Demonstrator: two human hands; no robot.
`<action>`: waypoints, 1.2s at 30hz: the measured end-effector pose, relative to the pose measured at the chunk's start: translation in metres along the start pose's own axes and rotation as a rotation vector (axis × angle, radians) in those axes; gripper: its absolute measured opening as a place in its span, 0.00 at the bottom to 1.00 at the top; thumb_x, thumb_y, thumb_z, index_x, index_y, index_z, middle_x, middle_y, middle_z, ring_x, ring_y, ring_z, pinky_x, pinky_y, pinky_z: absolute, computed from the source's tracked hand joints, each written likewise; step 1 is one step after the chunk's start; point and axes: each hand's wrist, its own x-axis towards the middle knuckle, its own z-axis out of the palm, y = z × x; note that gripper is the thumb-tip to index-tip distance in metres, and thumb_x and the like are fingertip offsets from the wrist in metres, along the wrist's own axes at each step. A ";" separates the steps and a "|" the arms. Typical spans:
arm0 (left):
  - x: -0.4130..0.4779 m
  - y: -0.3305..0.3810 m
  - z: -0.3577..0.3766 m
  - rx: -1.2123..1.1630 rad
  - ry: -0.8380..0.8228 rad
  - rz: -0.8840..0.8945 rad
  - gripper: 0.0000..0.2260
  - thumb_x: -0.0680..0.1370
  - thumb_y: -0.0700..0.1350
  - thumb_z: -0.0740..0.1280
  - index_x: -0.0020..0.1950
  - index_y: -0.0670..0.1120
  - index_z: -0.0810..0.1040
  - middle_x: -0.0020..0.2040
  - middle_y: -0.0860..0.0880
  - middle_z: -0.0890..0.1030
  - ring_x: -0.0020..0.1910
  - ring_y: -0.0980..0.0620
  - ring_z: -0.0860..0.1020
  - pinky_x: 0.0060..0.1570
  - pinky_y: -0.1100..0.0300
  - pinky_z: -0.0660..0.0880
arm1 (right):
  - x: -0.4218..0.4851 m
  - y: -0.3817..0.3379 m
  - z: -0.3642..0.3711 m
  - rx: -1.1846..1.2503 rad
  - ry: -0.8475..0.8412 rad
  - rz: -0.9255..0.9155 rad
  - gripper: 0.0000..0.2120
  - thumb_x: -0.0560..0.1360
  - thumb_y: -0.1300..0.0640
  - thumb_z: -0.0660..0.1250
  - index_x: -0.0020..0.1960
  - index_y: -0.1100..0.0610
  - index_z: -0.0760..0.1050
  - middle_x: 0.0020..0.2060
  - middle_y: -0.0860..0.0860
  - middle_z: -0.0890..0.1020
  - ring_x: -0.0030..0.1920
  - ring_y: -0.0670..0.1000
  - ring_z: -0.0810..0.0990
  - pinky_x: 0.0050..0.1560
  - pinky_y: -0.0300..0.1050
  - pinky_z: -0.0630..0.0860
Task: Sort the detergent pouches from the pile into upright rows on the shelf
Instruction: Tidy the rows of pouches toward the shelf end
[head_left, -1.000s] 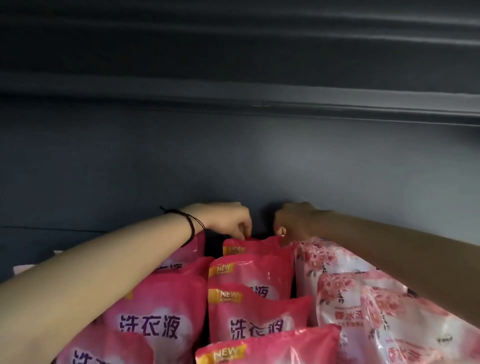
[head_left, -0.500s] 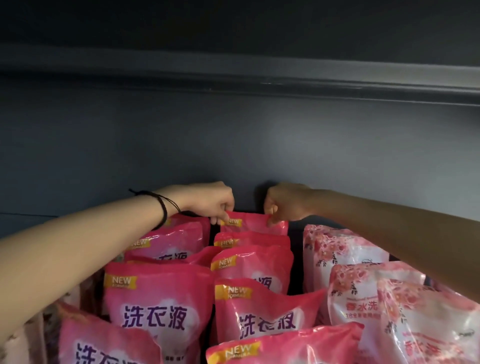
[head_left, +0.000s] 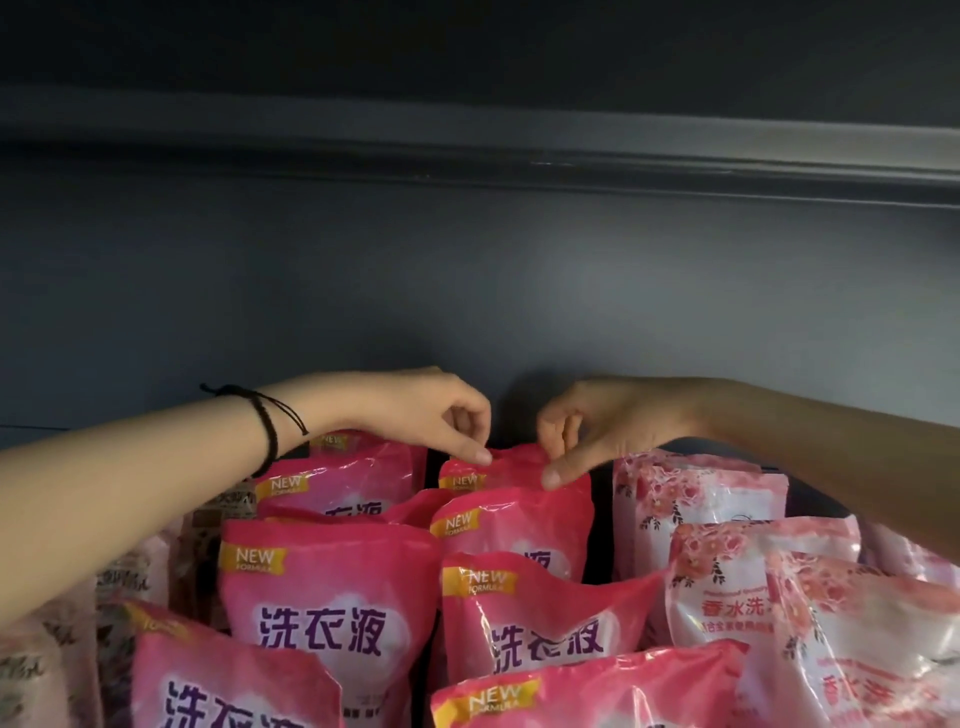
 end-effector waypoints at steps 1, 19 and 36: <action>-0.002 0.005 0.003 -0.013 -0.032 -0.009 0.12 0.71 0.58 0.72 0.48 0.53 0.80 0.43 0.57 0.84 0.41 0.63 0.80 0.46 0.69 0.75 | -0.003 -0.002 0.004 -0.016 -0.014 0.003 0.15 0.67 0.43 0.76 0.44 0.52 0.78 0.40 0.44 0.82 0.42 0.44 0.80 0.45 0.38 0.78; 0.018 0.030 0.030 0.153 0.088 0.049 0.06 0.70 0.46 0.76 0.41 0.44 0.84 0.23 0.69 0.73 0.27 0.69 0.72 0.28 0.74 0.64 | -0.013 -0.006 0.013 -0.176 0.063 0.057 0.13 0.69 0.56 0.76 0.43 0.47 0.72 0.33 0.40 0.78 0.31 0.35 0.74 0.31 0.28 0.66; -0.047 0.015 -0.030 0.082 -0.028 -0.026 0.08 0.72 0.44 0.75 0.49 0.50 0.82 0.45 0.54 0.85 0.41 0.63 0.81 0.41 0.73 0.73 | -0.018 -0.041 -0.009 -0.320 0.021 0.007 0.14 0.70 0.51 0.75 0.53 0.49 0.76 0.46 0.41 0.80 0.45 0.41 0.79 0.45 0.36 0.76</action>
